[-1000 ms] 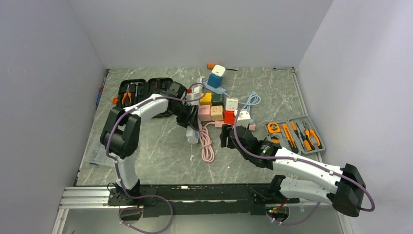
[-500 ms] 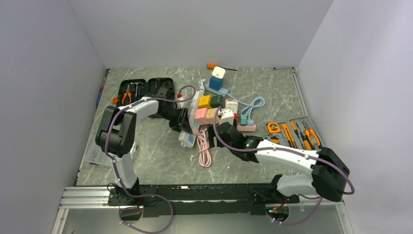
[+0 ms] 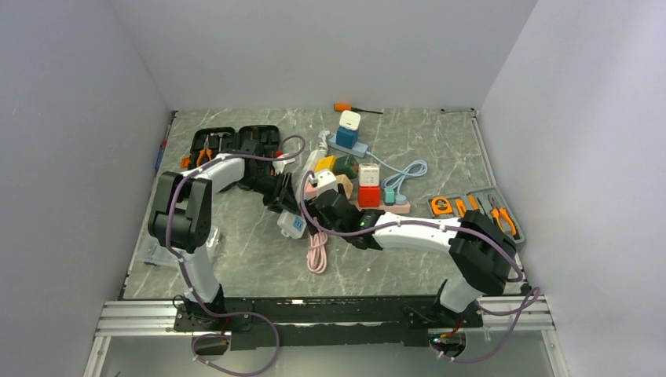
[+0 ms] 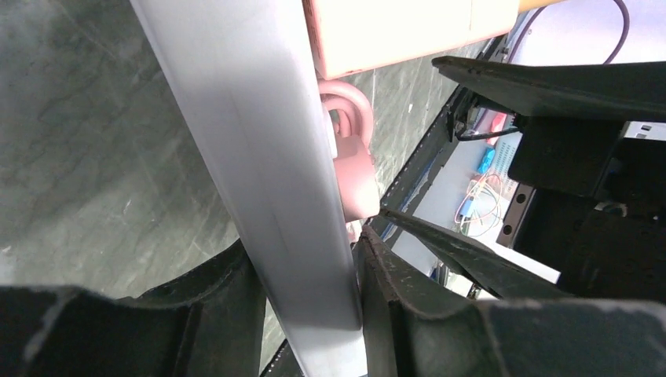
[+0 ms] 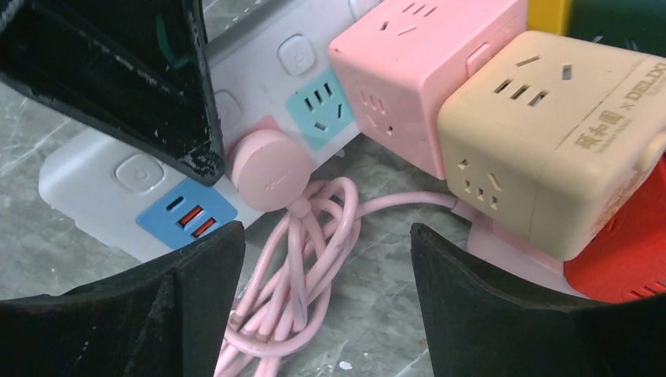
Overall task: Pull the plug off the socket
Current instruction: Remove the plug from the socket.
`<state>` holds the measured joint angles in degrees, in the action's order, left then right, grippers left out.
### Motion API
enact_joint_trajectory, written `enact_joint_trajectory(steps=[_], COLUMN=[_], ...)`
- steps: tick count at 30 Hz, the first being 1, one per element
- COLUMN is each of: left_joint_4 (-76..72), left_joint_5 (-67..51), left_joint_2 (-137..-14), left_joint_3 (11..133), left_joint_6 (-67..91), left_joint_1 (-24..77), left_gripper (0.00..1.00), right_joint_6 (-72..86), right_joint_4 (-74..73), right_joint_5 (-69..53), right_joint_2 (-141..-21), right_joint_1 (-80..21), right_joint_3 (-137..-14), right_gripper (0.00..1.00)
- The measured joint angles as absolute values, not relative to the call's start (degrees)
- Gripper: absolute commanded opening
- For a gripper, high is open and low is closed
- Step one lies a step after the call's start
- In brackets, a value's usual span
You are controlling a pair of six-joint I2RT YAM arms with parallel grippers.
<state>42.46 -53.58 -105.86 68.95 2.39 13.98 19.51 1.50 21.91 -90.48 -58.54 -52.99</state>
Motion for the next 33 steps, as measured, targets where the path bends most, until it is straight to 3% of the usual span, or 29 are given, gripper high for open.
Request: enact_joint_trajectory(steps=[6, 14, 22, 33], left_joint_4=[46.2, 47.9, 48.8, 48.8], left_joint_5=[-53.7, -53.7, -53.7, -54.2], left_joint_2=[-105.8, -105.3, -104.8, -104.8], left_joint_3=[70.5, 71.4, 72.1, 72.5], left_joint_6=[1.0, 1.4, 3.0, 3.9], left_joint_1=[12.8, 12.6, 12.2, 11.4], left_gripper=[0.23, 0.22, 0.22, 0.22], right_joint_6=[17.1, 7.0, 1.2, -3.4], right_joint_4=[4.4, 18.2, 27.1, 33.5], right_joint_5=[22.7, 27.5, 34.7, 42.1], right_joint_2=[-90.9, -93.3, -99.0, -103.3], right_joint_1=[-60.3, -63.4, -64.7, -67.4], right_joint_3=[-52.3, -42.7, -43.8, -45.2], right_gripper=[0.82, 0.81, 0.74, 0.55])
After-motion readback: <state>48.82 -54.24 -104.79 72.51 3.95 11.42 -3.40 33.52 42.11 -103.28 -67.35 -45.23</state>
